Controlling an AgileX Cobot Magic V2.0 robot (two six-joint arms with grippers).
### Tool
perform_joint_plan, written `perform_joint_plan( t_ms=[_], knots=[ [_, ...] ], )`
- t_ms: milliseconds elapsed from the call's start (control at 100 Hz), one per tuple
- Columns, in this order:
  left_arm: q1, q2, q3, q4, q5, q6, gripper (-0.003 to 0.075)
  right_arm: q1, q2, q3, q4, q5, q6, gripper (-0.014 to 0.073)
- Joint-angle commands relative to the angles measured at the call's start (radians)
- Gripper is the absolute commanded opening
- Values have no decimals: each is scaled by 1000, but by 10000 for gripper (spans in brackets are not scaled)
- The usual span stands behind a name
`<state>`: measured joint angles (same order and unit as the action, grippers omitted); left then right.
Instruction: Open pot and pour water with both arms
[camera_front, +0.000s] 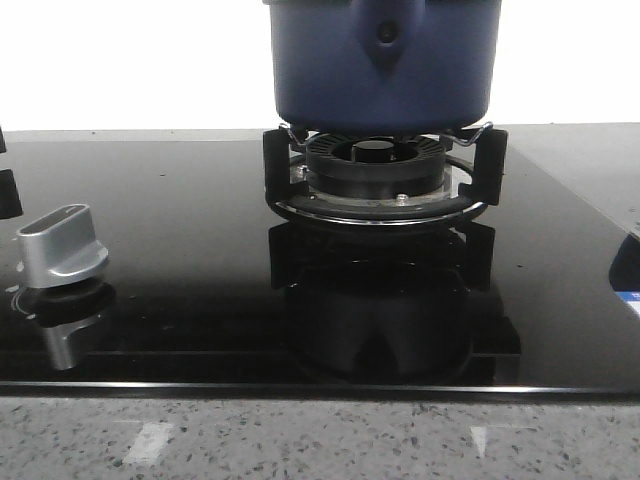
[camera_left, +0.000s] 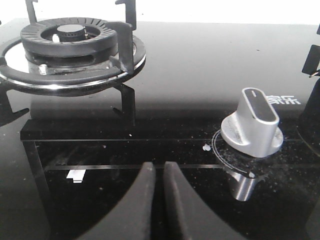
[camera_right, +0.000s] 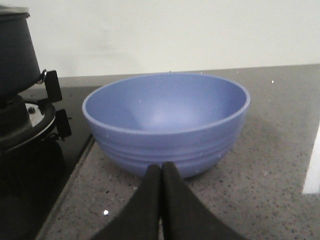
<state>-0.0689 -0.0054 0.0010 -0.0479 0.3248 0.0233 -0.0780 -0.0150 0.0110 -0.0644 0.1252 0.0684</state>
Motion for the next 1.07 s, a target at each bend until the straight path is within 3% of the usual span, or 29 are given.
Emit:
perform_joint_plan(
  t_ms=[0,290,1060],
  knots=[
    [4,-26,31,-9,-44,-9,-20,-8,-14,25,-7,-45,-1,-68],
    [4,-26,31,-9,-44,-9,-20,-8,-14,27,-7,199,-1,-68],
    [4,-26,31,-9,-44,-9,-20,-8,-14,27,-7,183,-1,-68]
  ],
)
